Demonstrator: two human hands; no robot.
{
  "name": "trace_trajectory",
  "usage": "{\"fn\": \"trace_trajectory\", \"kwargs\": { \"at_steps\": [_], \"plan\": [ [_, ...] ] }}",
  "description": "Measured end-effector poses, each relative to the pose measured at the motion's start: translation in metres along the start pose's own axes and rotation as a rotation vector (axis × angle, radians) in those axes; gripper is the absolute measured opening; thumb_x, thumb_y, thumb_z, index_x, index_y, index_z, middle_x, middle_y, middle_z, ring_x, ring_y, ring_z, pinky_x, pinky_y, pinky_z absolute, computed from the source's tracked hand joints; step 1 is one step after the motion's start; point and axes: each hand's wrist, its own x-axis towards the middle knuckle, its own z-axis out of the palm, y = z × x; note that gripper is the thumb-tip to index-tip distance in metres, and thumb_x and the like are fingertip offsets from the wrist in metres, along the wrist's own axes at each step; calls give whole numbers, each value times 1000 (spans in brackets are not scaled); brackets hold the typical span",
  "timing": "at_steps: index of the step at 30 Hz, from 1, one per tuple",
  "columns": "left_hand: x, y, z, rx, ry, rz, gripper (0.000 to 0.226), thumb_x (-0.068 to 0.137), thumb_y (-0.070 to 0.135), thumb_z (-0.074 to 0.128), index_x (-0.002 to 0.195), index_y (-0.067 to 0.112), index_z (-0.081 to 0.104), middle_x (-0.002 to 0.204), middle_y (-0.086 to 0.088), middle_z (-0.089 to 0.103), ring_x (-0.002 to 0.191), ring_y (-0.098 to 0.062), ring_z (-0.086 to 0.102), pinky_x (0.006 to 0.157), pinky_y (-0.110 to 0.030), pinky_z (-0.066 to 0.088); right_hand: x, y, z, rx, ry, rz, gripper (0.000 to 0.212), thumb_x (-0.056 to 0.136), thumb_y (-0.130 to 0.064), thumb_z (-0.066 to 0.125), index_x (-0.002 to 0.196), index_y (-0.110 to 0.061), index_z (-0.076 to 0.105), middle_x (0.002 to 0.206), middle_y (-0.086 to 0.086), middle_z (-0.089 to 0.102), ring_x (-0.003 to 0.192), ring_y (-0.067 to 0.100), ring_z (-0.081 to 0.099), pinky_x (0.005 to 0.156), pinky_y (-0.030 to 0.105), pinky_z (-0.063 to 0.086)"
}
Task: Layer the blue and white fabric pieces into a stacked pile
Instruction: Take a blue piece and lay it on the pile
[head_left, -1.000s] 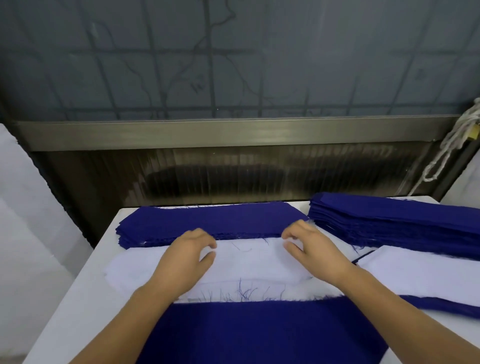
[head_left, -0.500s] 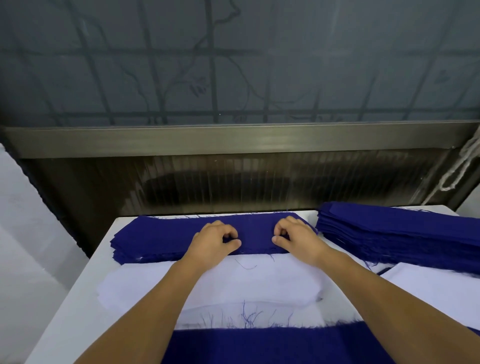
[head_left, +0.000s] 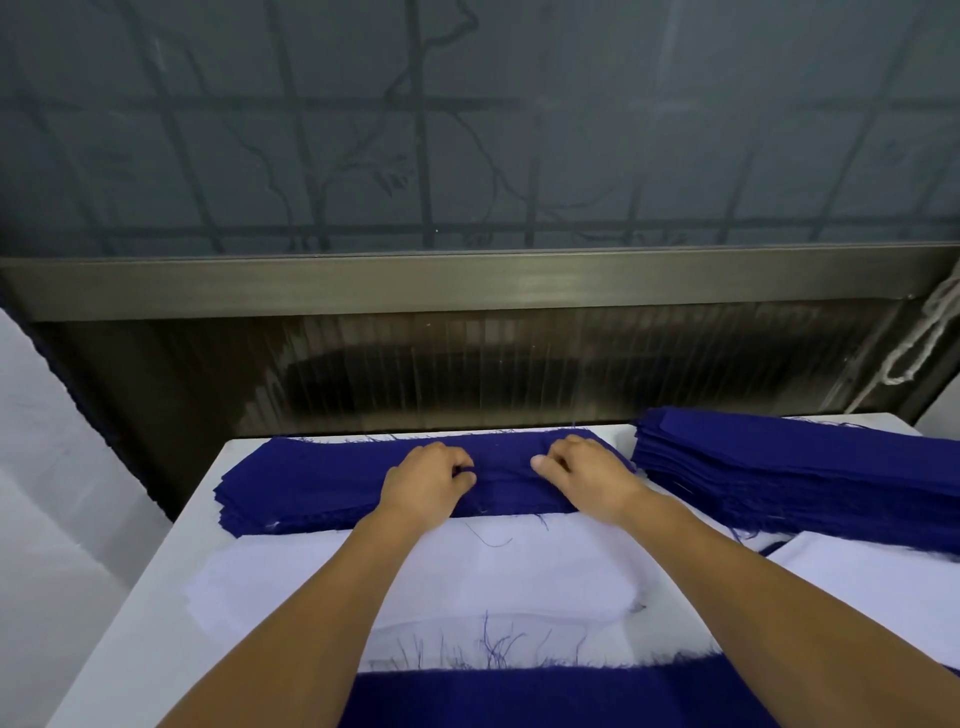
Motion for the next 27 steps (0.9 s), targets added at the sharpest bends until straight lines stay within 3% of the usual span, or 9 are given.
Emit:
{"fn": "trace_trajectory", "kwargs": {
  "at_steps": [3,8,12,19,24,27],
  "plan": [
    [3,0,3,24,12,-10,28,97,32,54,123,24,60,119,4,60,105,-15,57,89,-34,52,-5,-2,2,8,12,15,32,88,-59,55,97,-28,54,97,-10,53,93,10,52,73,23,42],
    [-2,-13,-2,32,32,5,13,95,21,57,106,25,63,104,6,61,91,-12,58,81,-31,55,-5,4,1,47,29,-24,1,97,-28,53,97,-29,53,103,-8,54,99,14,54,85,24,47],
    [-13,-54,-24,71,79,-67,7,94,22,57,95,27,61,95,6,61,86,-14,58,78,-36,54,-10,9,3,62,47,-19,9,99,-25,49,106,-25,55,109,-5,55,100,12,51,89,25,47],
    [-43,-122,-56,155,200,-249,20,96,21,56,114,23,64,113,3,64,98,-14,58,82,-26,48,-11,6,4,65,60,11,13,100,-23,47,110,-24,56,113,-3,54,102,13,51,90,25,46],
    [-64,-114,-57,239,290,-171,21,95,18,55,111,25,68,110,3,64,94,-14,58,74,-22,41,-31,-1,-7,47,130,-10,10,99,-19,49,97,-25,57,105,-4,54,96,14,52,81,23,41],
    [-91,-108,-59,218,342,-56,20,93,16,59,109,21,71,109,3,65,95,-15,58,79,-22,42,-71,-2,-17,17,203,-74,12,97,-19,53,101,-21,64,102,-4,59,95,14,53,88,29,44]
  ]
}}
